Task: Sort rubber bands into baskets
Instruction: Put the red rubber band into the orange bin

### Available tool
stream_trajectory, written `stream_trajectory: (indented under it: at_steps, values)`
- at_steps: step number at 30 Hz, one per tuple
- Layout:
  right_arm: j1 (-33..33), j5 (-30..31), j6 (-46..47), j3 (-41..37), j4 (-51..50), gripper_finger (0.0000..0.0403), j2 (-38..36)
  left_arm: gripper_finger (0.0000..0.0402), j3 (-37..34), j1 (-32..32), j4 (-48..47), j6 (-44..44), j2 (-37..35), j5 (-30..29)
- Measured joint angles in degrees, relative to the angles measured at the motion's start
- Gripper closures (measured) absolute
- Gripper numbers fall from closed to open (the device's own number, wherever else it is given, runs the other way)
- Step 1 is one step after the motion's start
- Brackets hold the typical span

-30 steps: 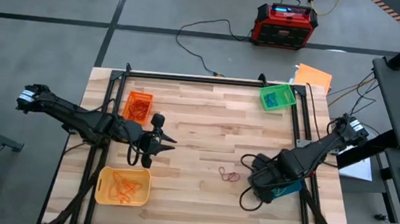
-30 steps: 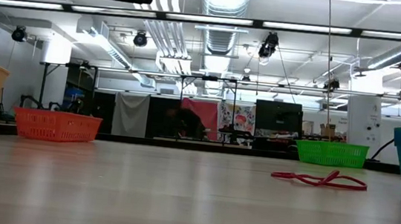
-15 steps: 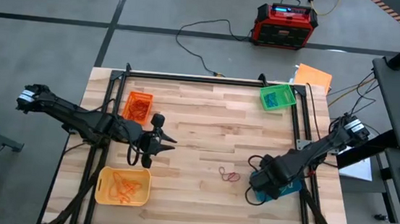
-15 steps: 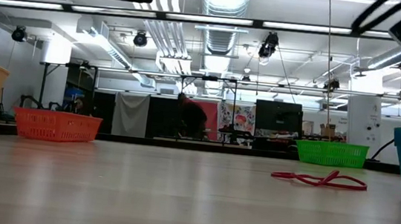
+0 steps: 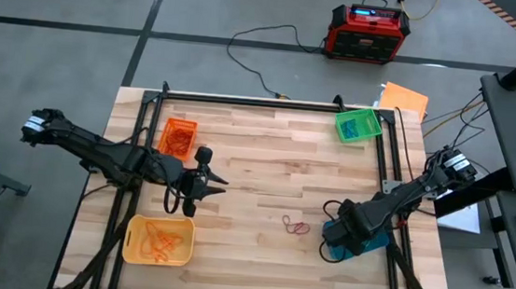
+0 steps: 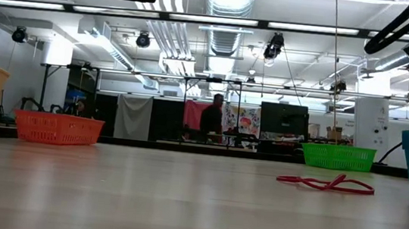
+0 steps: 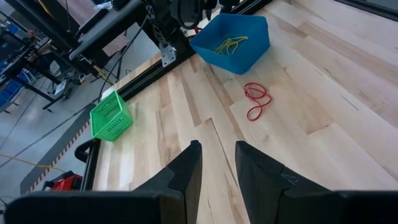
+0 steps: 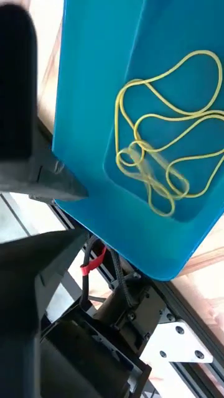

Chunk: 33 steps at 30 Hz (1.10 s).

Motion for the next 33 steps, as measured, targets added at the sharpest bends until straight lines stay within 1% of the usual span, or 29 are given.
stream_trajectory:
  at_steps: [5, 9, 11, 13, 15, 17, 21, 25, 30, 32, 33]
  values:
    - [0.00, 0.93, 0.05, 1.06, 0.25, 0.0277, 0.00, 0.0319, 0.00, -0.01, 0.00, -0.02, 0.00, 0.01]
    - [-0.09, 5.69, 0.61, 4.35, 0.42, 0.0251, 0.00, 0.0319, 0.00, 0.00, 0.02, -0.72, 0.04, 0.02]
    - [-0.09, 8.40, 1.20, 6.57, 0.38, 0.0243, 0.00, 0.0319, 0.00, -0.02, 0.07, -2.41, 0.12, 0.36]
    - [-0.09, 11.44, 1.28, 8.78, 0.42, 0.0238, 0.00, 0.0319, 0.00, 0.00, 0.19, -3.19, 0.74, 3.27]
    - [-0.09, 15.14, 1.25, 11.21, 0.42, 0.0234, -0.02, 0.0319, 0.00, 0.00, 0.91, -3.36, 2.22, 7.68]
    - [-0.09, 20.07, 0.27, 13.58, 0.59, 0.0231, -0.07, 0.0319, 0.00, -0.06, 4.00, -3.31, 4.71, 11.03]
    - [-0.09, 30.22, -3.81, 17.63, 2.33, 0.0224, -0.27, 0.0319, 0.00, 0.06, 13.09, -1.58, 11.68, 11.11]
    - [-0.09, 38.11, -11.57, 19.39, 8.50, 0.0216, -1.39, 0.0319, -0.02, 0.83, 24.28, 2.35, 18.91, 11.98]
    - [-1.01, 42.71, -23.77, 18.45, 19.63, 0.0208, -4.68, 0.0319, -0.04, 5.96, 38.57, 1.89, 28.09, 21.68]
    - [-1.91, 43.19, -28.30, 17.65, 23.86, 0.0205, -6.04, 0.0319, 0.05, 7.67, 42.26, 0.41, 31.49, 22.71]
    - [-2.28, 43.23, -30.26, 17.09, 25.87, 0.0204, -6.74, 0.0319, 0.56, 8.27, 42.52, 0.13, 33.19, 22.69]
